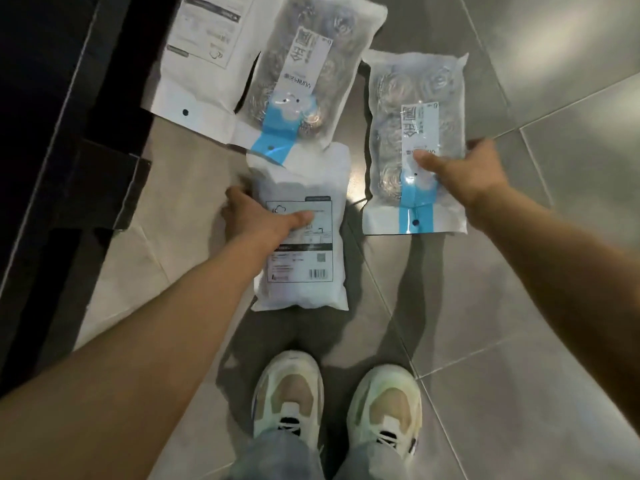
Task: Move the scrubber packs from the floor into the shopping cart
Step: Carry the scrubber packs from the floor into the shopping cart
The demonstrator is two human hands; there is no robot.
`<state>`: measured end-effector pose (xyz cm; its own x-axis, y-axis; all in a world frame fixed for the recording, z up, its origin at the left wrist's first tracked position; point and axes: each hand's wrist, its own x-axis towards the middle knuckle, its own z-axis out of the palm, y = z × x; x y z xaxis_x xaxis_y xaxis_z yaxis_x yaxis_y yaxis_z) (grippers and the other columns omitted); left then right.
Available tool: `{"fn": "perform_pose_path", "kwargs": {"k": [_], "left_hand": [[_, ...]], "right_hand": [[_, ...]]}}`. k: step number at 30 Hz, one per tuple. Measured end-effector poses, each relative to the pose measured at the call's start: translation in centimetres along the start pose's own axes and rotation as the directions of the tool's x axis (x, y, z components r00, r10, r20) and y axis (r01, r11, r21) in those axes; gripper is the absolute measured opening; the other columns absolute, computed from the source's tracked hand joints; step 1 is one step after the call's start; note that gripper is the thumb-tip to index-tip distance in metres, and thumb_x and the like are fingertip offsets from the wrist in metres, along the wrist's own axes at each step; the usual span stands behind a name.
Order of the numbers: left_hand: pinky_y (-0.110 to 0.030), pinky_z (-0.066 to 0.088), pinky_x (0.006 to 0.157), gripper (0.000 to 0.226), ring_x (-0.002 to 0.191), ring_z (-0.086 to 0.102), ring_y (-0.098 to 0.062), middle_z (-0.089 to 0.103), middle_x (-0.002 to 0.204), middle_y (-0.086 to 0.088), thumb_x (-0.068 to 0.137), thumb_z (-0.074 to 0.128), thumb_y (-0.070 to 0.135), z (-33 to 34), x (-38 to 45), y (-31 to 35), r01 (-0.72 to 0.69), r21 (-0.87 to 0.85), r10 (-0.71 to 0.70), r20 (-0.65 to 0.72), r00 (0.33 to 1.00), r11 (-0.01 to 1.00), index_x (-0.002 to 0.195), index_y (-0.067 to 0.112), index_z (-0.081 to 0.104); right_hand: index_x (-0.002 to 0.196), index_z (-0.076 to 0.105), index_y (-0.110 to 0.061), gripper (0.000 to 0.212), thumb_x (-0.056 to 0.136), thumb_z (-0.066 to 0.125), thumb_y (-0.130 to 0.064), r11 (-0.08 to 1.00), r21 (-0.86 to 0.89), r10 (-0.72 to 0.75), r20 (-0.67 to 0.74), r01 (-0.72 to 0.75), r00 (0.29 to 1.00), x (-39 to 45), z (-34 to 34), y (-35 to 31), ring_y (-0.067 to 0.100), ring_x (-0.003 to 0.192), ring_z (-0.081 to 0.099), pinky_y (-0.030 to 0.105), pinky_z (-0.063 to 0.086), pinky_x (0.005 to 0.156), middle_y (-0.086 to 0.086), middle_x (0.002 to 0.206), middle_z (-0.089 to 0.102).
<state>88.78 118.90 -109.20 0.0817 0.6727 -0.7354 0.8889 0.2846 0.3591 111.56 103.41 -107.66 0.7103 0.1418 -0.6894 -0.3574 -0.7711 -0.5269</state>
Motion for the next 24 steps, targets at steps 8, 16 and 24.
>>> {"fn": "perform_pose_path", "kwargs": {"k": [8, 16, 24], "left_hand": [[-0.043, 0.064, 0.08, 0.058, 0.083, 0.078, -0.021, 0.078, 0.101, -0.004, 0.066, 0.095, 0.022, -0.4, -0.7, -0.3, 0.099, -0.217, -0.047, 0.233, 0.971, 0.971, 0.115, 0.014, 0.066], [-0.04, 0.061, 0.087, 0.043, 0.093, 0.076, -0.017, 0.079, 0.102, 0.002, 0.075, 0.087, 0.007, -7.6, -8.7, 4.5, -0.091, -0.256, 0.168, 0.298, 0.94, 0.962, 0.108, 0.026, 0.066], [-0.05, 0.06, 0.09, 0.048, 0.099, 0.076, -0.028, 0.079, 0.109, -0.006, 0.078, 0.084, 0.004, -23.2, -25.0, 21.4, -0.285, -0.399, 0.415, 0.292, 0.862, 0.872, 0.122, 0.015, 0.068]], "right_hand": [[0.119, 0.063, -0.01, 0.054, 0.073, 0.09, -0.02, 0.973, 0.139, 0.181, 0.048, -0.186, 0.982, -1.9, 2.3, 0.7, 0.032, 0.1, 0.072, 0.051, 0.06, 0.09, 0.006, 0.114, 0.073], [0.122, 0.064, -0.013, 0.054, 0.073, 0.084, 0.0, 0.971, 0.226, 0.064, 0.067, -0.078, 0.996, -8.7, -3.6, -2.0, 0.026, 0.093, 0.076, 0.052, 0.061, 0.089, 0.004, 0.109, 0.077], [0.113, 0.067, -0.01, 0.046, 0.074, 0.08, 0.01, 0.914, 0.397, -0.118, 0.052, 0.088, 0.992, -24.7, -19.4, -16.7, 0.026, 0.094, 0.077, 0.05, 0.06, 0.09, 0.007, 0.104, 0.079]]}}
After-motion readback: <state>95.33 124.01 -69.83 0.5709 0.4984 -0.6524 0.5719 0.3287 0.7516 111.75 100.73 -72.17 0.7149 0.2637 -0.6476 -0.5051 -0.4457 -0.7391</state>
